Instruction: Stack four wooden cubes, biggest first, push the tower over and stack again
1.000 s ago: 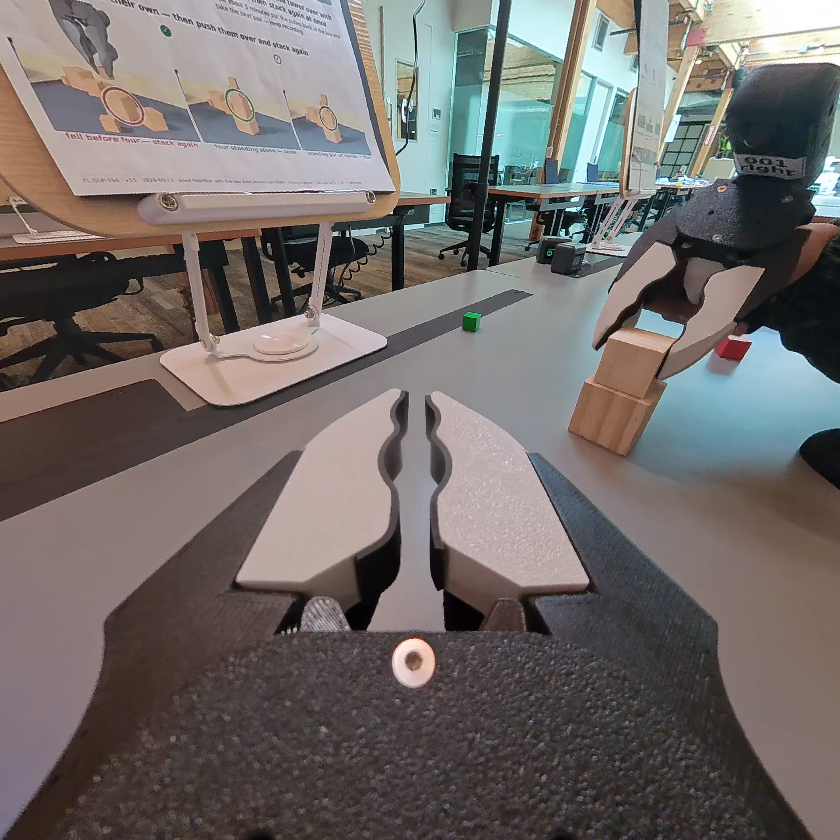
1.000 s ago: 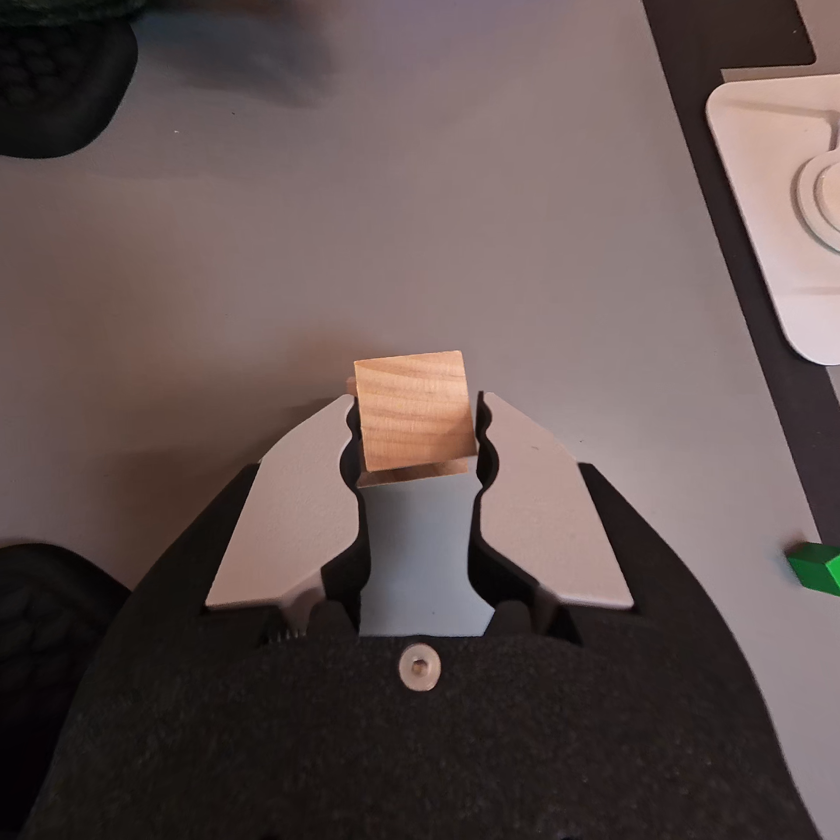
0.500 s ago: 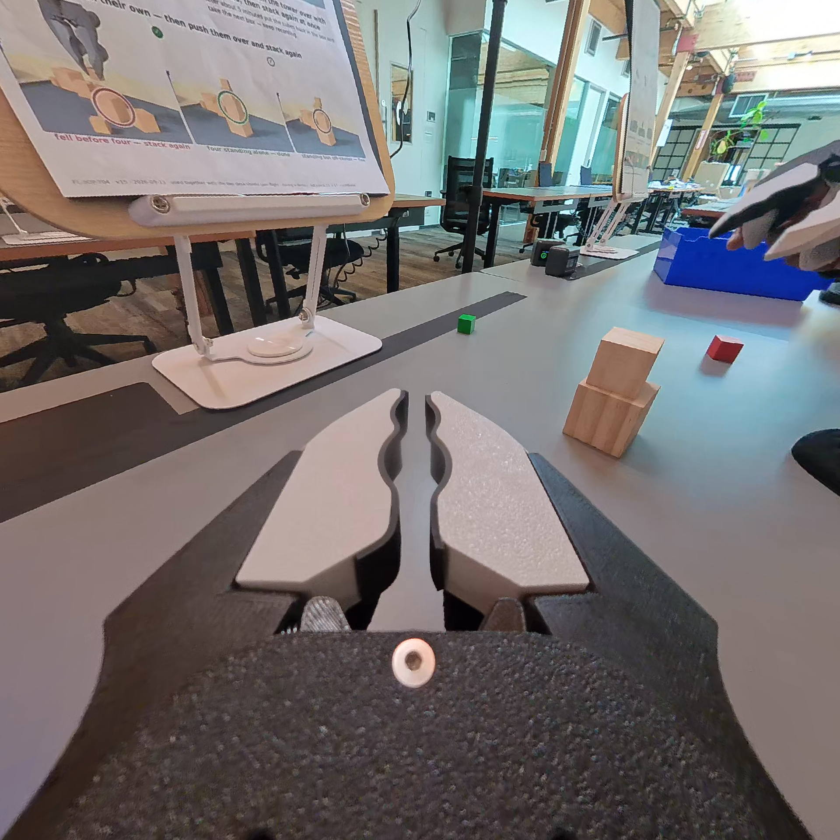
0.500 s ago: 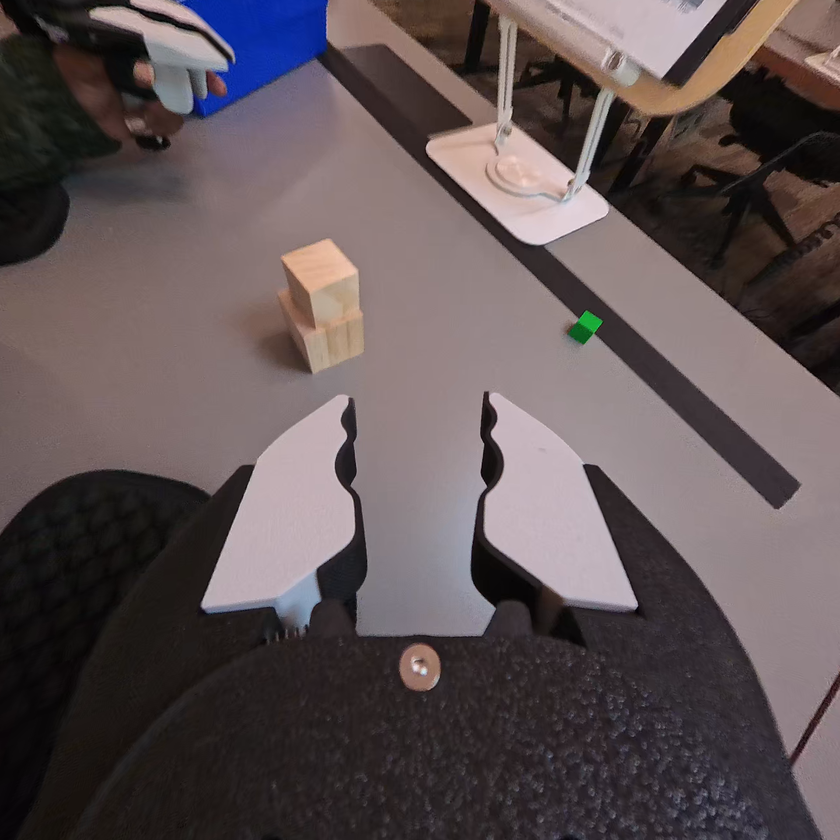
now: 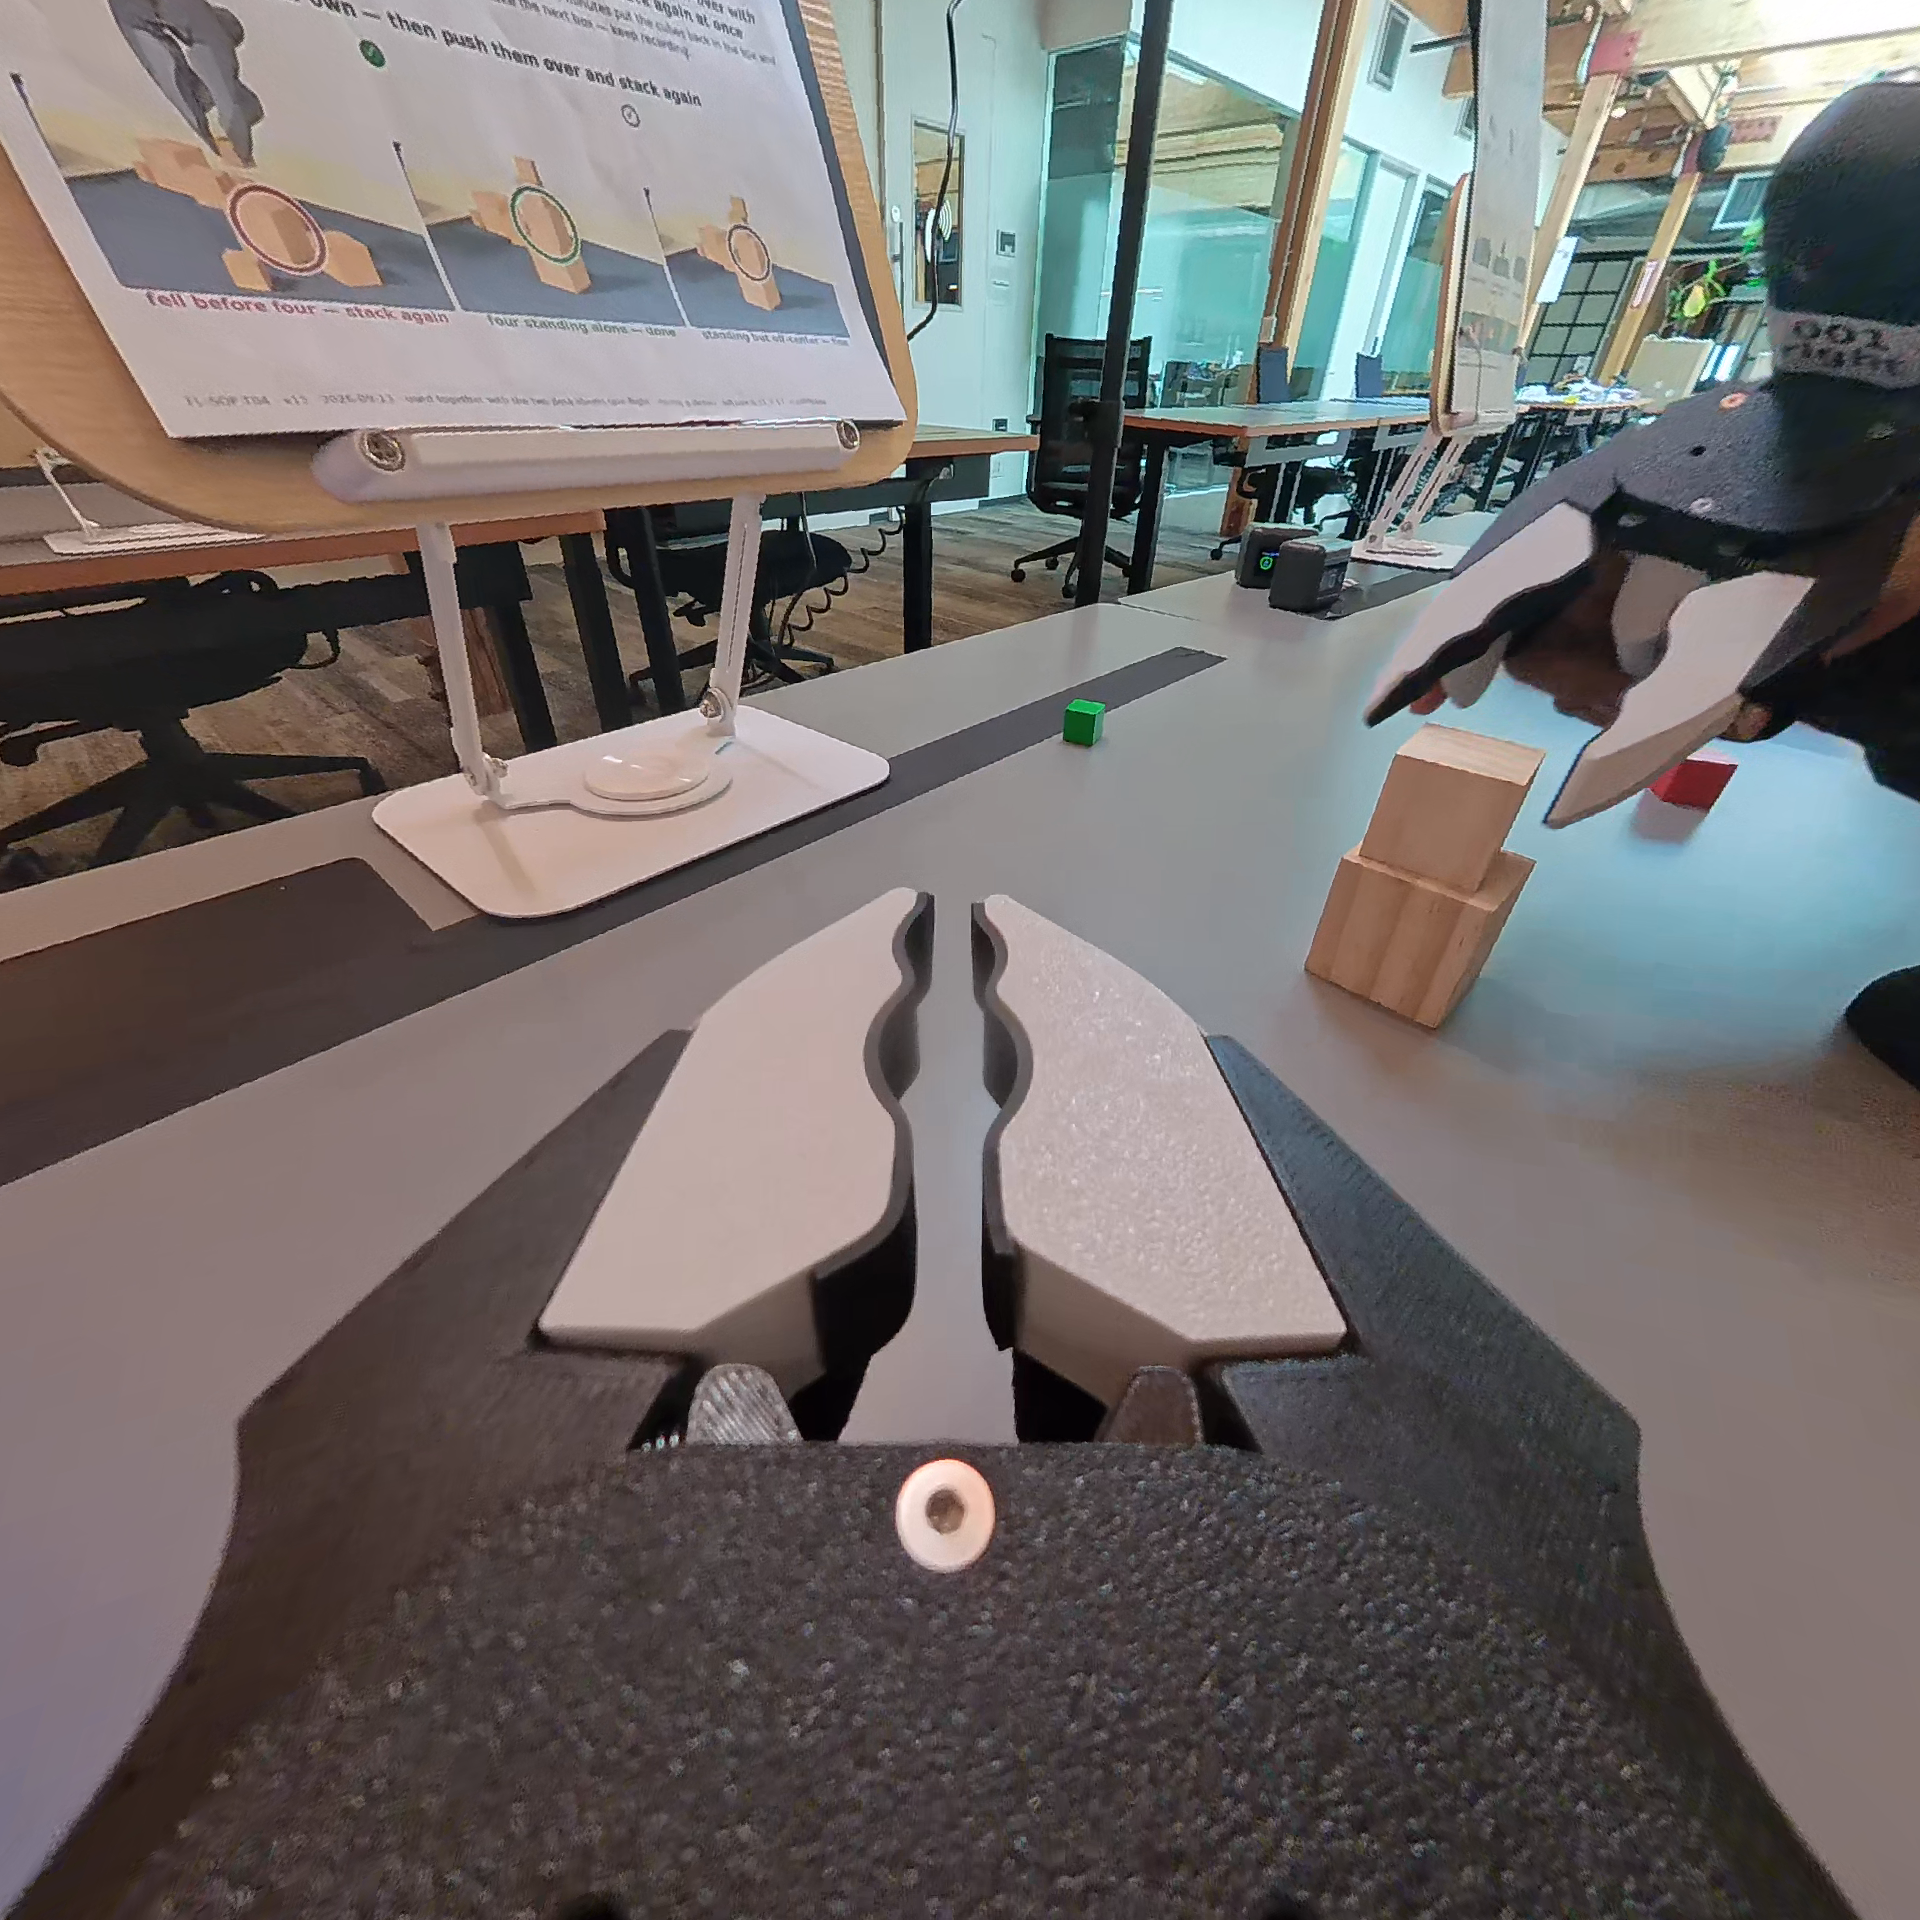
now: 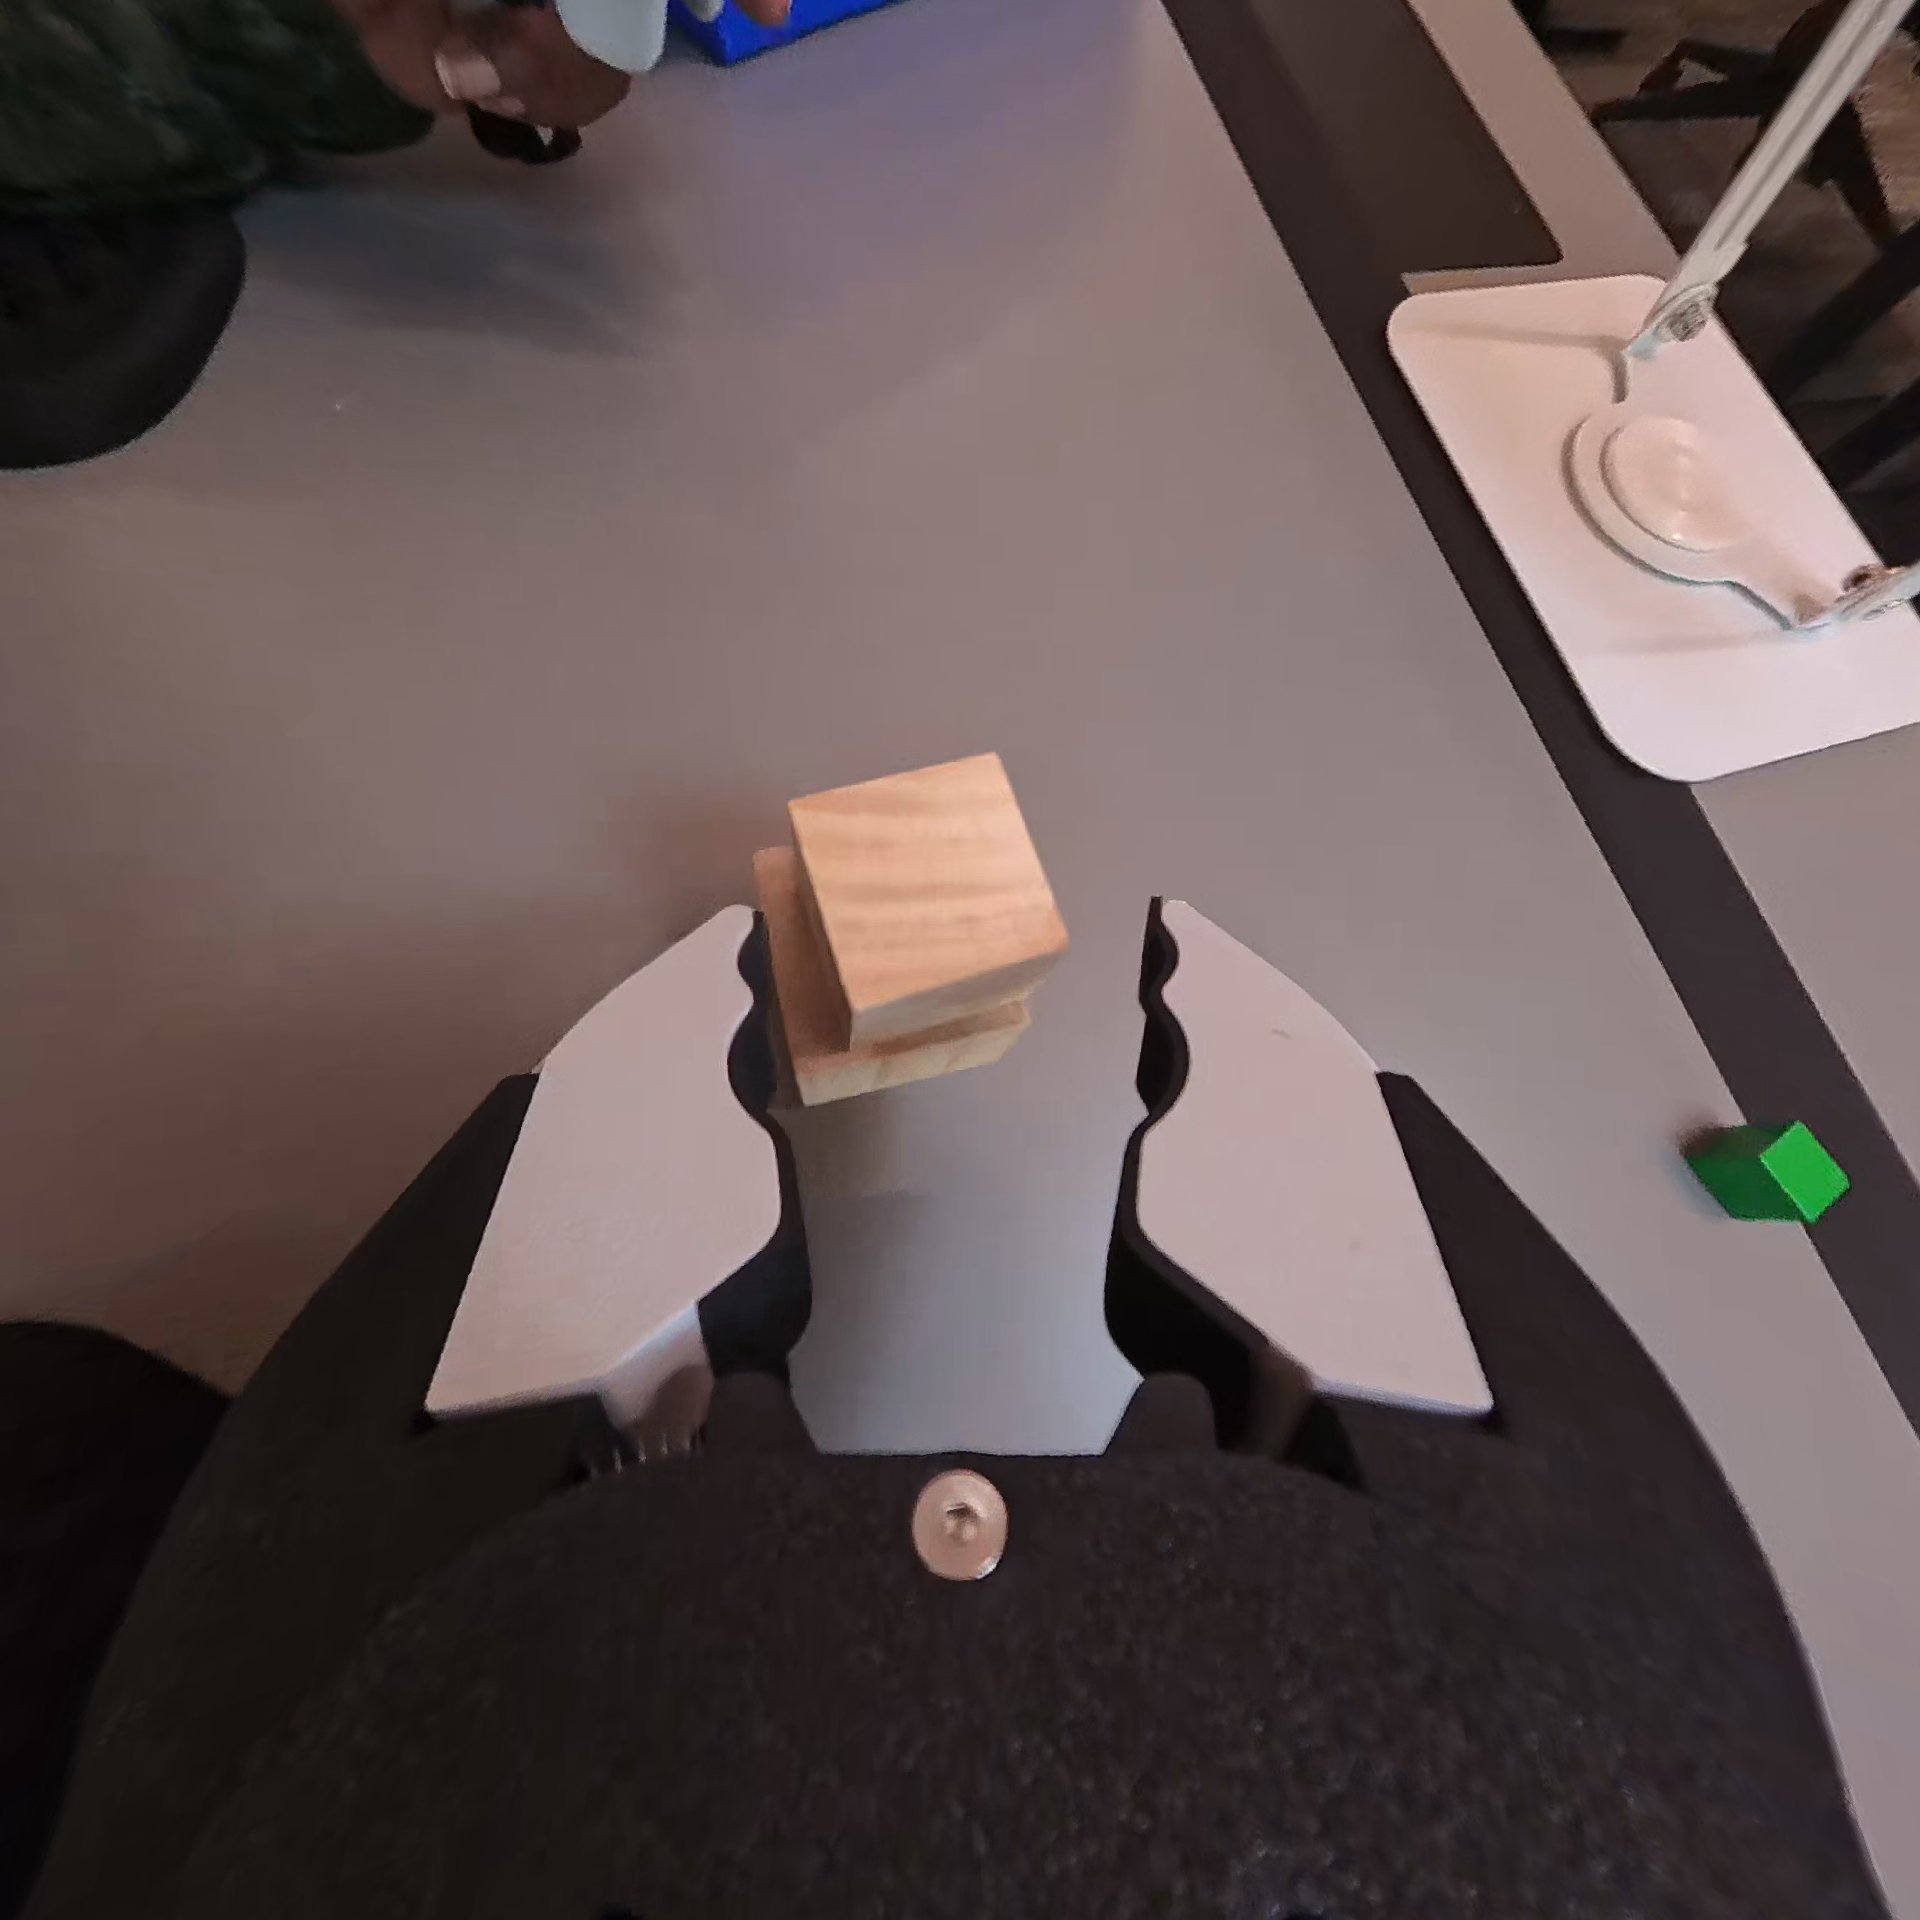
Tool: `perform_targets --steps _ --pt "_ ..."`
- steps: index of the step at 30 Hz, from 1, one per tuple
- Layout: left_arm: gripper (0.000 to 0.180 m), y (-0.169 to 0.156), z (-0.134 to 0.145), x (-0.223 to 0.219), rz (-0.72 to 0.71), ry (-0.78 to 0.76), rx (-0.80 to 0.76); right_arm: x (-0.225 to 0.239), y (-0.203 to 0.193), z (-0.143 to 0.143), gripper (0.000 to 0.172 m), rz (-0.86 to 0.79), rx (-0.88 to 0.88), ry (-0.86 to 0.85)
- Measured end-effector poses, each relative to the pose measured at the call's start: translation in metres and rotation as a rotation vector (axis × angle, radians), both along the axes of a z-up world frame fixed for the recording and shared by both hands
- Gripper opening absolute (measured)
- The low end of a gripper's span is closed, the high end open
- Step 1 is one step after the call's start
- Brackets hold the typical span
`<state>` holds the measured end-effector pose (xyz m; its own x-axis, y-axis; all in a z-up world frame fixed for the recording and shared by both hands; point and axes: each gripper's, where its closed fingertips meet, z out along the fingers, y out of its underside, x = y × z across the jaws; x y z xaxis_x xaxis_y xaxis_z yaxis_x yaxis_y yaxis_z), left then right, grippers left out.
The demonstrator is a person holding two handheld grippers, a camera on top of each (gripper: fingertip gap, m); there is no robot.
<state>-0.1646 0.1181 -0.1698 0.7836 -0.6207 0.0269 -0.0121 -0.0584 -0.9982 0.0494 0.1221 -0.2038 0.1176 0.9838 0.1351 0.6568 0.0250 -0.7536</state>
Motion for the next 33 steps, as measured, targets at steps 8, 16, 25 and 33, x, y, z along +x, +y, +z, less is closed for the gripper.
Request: perform_targets --steps 8,16,25,33 --pt "0.007 -0.001 0.008 0.001 -0.011 -0.016 0.018 -0.007 -0.004 -0.003 0.050 -0.023 0.035 -0.044" --pt "0.006 -0.003 0.012 0.001 -0.012 -0.020 0.029 -0.007 -0.007 -0.003 0.049 -0.030 0.017 -0.025" --pt "0.007 -0.004 0.015 0.000 -0.013 -0.025 0.038 -0.004 -0.008 0.004 0.059 -0.021 -0.015 0.028" --pt "0.006 -0.007 0.027 -0.004 -0.002 -0.046 0.073 0.104 -0.006 0.062 0.056 -0.285 0.060 0.121"
